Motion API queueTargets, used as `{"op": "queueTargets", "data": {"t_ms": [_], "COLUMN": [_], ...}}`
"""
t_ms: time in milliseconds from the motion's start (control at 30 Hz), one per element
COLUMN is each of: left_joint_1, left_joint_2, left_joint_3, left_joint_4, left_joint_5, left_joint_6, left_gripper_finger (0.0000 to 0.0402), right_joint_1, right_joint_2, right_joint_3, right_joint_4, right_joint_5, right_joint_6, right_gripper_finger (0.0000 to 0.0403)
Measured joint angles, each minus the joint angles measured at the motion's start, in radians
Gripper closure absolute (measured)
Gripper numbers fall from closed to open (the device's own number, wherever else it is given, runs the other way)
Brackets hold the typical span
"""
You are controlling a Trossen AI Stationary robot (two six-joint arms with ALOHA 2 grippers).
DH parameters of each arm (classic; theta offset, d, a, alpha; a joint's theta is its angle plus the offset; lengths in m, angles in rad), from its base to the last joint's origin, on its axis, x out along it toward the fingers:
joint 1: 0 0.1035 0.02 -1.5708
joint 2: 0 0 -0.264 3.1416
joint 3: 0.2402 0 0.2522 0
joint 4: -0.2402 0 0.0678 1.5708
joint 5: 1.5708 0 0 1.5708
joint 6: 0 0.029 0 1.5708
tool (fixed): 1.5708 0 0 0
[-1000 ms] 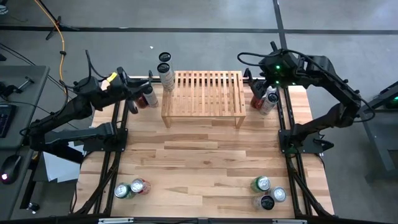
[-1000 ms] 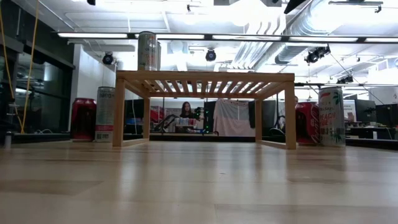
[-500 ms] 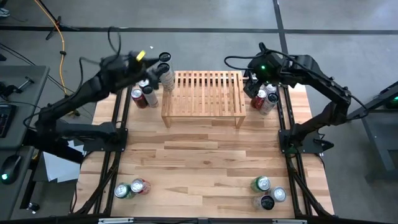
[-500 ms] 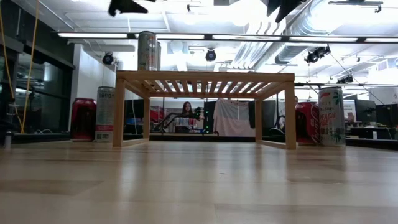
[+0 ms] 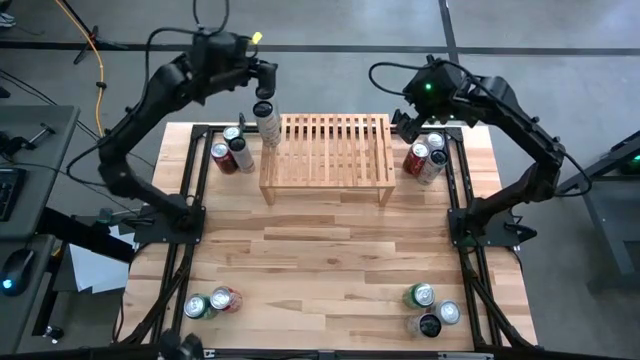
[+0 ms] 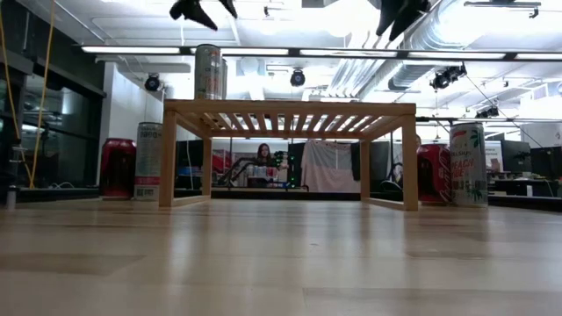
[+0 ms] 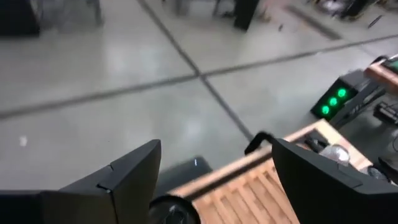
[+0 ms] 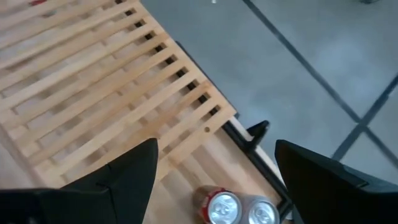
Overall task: Place canned beverage on shelf
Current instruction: Adjust the white yellow soda can on the shelf
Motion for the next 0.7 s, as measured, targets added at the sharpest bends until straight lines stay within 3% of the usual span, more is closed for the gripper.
{"op": "queueTargets", "data": {"t_ms": [167,333,700], "left_joint_1": [0.055,0.088,0.102], "left_joint_2": [0.102,0.149,0.163], "left_joint_3": [0.052,0.054,0.056], "left_joint_4": [-0.168,-0.205,-0.219], "left_joint_5": [0.075,0.128,0.099], "left_joint_6": [-0.084,-0.137,-0.135], "left_gripper_finger": [0.0105,0.0105,0.0106], "right_joint_1": [-0.018,-0.017,-0.017], "right_joint_2": [0.0,0.0,0.0], "right_joint_3": [0.0,0.0,0.0], "right_joint_4": [0.0,0.0,0.0], "right_joint_5": [-0.021,-0.022,-0.023], "right_joint_6": [0.001,-0.002,0.003], "right_gripper_finger": [0.0093,0.0093,0.0093]}}
